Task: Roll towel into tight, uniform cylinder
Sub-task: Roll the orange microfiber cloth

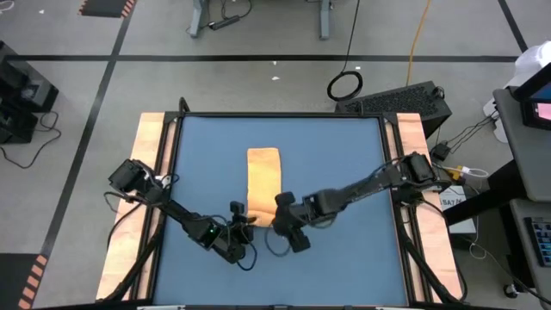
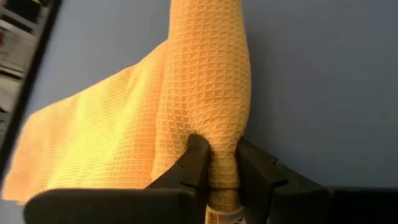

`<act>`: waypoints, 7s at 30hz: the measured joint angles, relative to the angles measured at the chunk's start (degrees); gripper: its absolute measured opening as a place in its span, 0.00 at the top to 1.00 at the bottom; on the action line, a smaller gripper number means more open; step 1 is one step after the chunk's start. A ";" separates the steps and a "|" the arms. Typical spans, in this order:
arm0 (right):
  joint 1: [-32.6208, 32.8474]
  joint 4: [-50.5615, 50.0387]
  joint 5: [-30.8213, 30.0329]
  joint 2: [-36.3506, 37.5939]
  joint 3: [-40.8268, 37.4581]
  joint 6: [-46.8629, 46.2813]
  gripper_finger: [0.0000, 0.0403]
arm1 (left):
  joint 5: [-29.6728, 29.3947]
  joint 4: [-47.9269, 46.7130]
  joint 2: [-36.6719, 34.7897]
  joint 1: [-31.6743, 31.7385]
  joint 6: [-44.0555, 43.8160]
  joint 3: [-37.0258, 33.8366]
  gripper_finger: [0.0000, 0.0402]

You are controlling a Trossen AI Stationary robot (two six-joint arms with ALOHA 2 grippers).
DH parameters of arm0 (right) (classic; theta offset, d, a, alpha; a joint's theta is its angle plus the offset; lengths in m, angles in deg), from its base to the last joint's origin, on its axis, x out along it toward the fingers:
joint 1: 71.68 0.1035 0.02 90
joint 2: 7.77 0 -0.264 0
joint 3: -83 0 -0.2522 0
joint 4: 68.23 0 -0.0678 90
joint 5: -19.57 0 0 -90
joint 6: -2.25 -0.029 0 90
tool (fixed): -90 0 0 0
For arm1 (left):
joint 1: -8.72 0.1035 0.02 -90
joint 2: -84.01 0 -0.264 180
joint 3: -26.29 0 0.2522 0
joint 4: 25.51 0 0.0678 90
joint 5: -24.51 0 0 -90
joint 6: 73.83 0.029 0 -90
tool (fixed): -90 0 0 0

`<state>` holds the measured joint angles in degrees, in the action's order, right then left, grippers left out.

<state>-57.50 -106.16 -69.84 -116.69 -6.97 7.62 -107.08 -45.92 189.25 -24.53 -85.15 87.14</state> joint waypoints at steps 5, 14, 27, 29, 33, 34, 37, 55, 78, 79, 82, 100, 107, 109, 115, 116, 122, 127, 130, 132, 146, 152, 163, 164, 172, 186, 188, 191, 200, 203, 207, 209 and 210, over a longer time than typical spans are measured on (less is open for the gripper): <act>4.99 5.65 -12.32 -0.60 -1.12 -4.68 0.39 | 7.01 -1.22 -3.81 1.59 0.16 -0.17 0.83; 10.66 33.83 -23.81 -1.63 -12.01 -5.85 0.38 | 21.02 -3.33 -8.03 6.58 1.63 -0.07 0.83; 12.15 36.57 -33.69 -5.65 -15.45 -3.77 0.38 | 30.85 -3.49 -9.45 11.46 1.53 -0.04 0.83; 11.25 36.62 -33.68 -5.65 -15.43 -3.90 0.38 | 31.81 -3.53 -9.90 11.95 1.34 -0.08 0.83; 8.98 36.03 -31.64 -5.66 -15.43 -5.92 0.39 | 32.60 -3.68 -10.37 12.54 1.23 -0.13 0.83; 8.27 35.67 -30.01 -5.66 -15.43 -7.00 0.40 | 32.78 -3.68 -10.39 12.69 1.23 -0.13 0.83; 6.26 34.68 -25.32 -5.67 -15.41 -11.11 0.44 | 32.88 -3.68 -10.39 12.67 1.23 -0.13 0.83; -0.21 35.33 -10.51 -7.16 -15.32 -23.36 0.88 | 17.05 -8.69 -12.56 7.98 -6.43 -0.18 0.58; -7.16 35.61 8.40 -7.22 -15.34 -34.40 0.85 | -2.74 -4.33 -3.76 -2.42 2.79 -1.40 0.37; -7.12 35.64 8.34 -7.22 -15.34 -34.39 0.85 | -2.74 -4.34 -3.58 -1.94 2.81 -1.40 0.38; -7.13 35.74 8.43 -7.22 -15.34 -34.39 0.85 | -2.75 -4.38 -3.31 -0.51 2.81 -1.36 0.39; -6.51 28.62 8.27 -1.73 -15.58 -21.95 0.62 | 5.71 -5.01 -3.57 4.15 2.76 -1.46 0.81; -1.58 15.13 -5.13 4.61 -15.56 -13.64 0.47 | 11.76 -4.99 -4.94 6.28 2.74 -1.53 0.81; 0.50 16.55 -8.01 5.18 -15.58 -11.97 0.45 | 14.24 -5.03 -5.87 7.29 2.80 -1.57 0.81; 6.49 30.08 -17.46 2.79 -15.47 -8.14 0.45 | 25.37 -4.55 -8.01 11.55 2.65 -1.53 0.80; 7.05 32.52 -20.26 1.75 -15.47 -7.63 0.45 | 27.04 -4.64 -8.05 12.25 2.56 -1.53 0.80; 8.11 35.27 -30.62 -4.43 -15.47 -10.10 0.44 | 31.40 -6.64 -8.12 15.05 -0.27 -1.40 0.80; 8.12 36.61 -32.64 -7.51 -15.41 -10.94 0.44 | 31.70 -6.75 -8.12 15.04 -0.31 -1.40 0.80; 8.13 37.01 -34.94 -8.40 -15.41 -10.26 0.44 | 32.09 -6.82 -8.12 15.08 -0.45 -1.42 0.80; 8.13 36.95 -35.29 -8.42 -15.41 -9.23 0.44 | 32.35 -6.92 -8.12 15.06 -1.14 -1.42 0.80; 7.42 37.02 -36.58 -7.31 -16.48 -9.28 0.44 | 32.34 -6.97 -8.12 14.99 -3.49 -1.46 0.80; 5.38 37.32 -31.51 -7.35 -17.57 -13.08 0.44 | 32.25 -6.65 -8.12 14.97 -3.73 -1.51 0.80; -0.26 35.34 -18.03 -7.10 -17.51 -23.00 0.57 | 27.88 -6.28 -7.98 13.56 -7.95 -1.62 0.78; -0.63 35.15 -16.95 -7.09 -17.51 -23.47 0.61 | 27.30 -6.30 -7.96 13.05 -8.00 -1.62 0.76; -3.31 35.40 -8.44 -7.18 -17.46 -28.40 0.82 | 12.00 -16.00 -11.71 7.92 -8.06 0.17 0.46; -11.11 35.77 10.59 -7.20 -17.59 -36.74 0.80 | -1.57 -7.99 -9.84 0.11 5.88 0.90 0.32; -11.58 35.85 11.26 -7.22 -17.62 -37.53 0.80 | -1.76 -7.22 -7.85 0.12 7.45 1.03 0.32; -11.65 35.91 11.86 -7.24 -17.62 -37.74 0.80 | -1.77 -7.69 -5.17 1.17 7.36 1.01 0.32; -11.57 35.83 11.76 -7.24 -17.62 -36.95 0.80 | -0.57 -9.13 -2.85 4.16 4.47 1.14 0.41; -11.54 35.88 11.66 -7.17 -17.62 -35.96 0.77 | 2.22 -9.73 -2.87 5.87 2.62 1.24 0.48; -11.47 35.08 11.57 -5.29 -17.68 -30.65 0.69 | 6.05 -9.95 -3.04 7.76 2.25 1.32 0.60; -11.27 33.53 11.42 -3.38 -17.89 -26.86 0.63 | 7.32 -9.95 -3.07 8.38 2.45 1.33 0.66; -11.11 32.29 11.30 -2.26 -17.92 -25.11 0.61 | 7.91 -10.11 -3.07 8.65 2.64 1.36 0.69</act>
<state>-68.62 -73.86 -58.54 -118.95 -24.90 -17.49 -99.17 -56.03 186.18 -15.89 -82.51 88.50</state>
